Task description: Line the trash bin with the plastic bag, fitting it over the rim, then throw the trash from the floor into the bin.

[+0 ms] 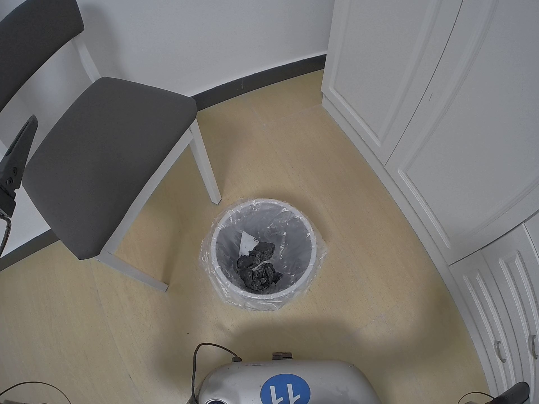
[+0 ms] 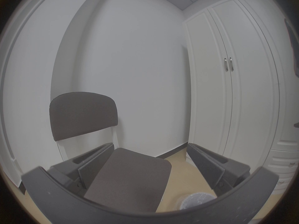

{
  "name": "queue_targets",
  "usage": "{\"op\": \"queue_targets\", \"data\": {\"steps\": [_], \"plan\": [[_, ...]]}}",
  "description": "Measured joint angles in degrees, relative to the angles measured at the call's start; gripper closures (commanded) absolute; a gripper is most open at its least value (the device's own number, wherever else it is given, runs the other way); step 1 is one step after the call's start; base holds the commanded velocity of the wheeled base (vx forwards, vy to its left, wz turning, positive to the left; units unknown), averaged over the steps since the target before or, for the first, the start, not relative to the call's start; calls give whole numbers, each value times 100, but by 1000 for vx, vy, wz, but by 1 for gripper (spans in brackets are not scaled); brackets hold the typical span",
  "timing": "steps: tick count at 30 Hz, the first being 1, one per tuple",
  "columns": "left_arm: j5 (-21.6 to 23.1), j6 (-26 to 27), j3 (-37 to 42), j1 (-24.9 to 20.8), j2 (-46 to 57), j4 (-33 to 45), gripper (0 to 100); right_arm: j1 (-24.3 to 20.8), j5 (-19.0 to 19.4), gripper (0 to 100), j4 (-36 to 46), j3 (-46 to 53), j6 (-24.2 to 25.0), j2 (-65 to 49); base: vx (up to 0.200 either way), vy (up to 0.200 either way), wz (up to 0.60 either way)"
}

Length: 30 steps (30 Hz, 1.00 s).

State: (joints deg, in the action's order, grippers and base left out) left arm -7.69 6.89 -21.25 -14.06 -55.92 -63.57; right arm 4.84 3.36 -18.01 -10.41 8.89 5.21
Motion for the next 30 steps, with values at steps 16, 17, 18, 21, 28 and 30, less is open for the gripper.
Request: {"op": "queue_targets", "data": {"steps": [16,17,18,21,28,30], "plan": [[4,-13,-94,-20,391,728,0,0,-15,0,-695,529,-98,2,0,0,0],[6,-18,-116,-27,449,842,0,0,-15,0,-769,575,-101,2,0,0,0],[6,-20,-144,-30,525,970,0,0,-15,0,-866,625,-101,2,0,0,0],[6,-24,-184,-40,746,1343,0,0,-15,0,-1084,722,-115,5,0,0,0],[-32,-33,-333,-46,1349,2465,0,0,-79,0,-1688,879,-312,6,0,0,0],[-40,-35,-394,-46,1530,2665,0,0,-116,0,-1802,912,-330,6,0,0,0]]}}
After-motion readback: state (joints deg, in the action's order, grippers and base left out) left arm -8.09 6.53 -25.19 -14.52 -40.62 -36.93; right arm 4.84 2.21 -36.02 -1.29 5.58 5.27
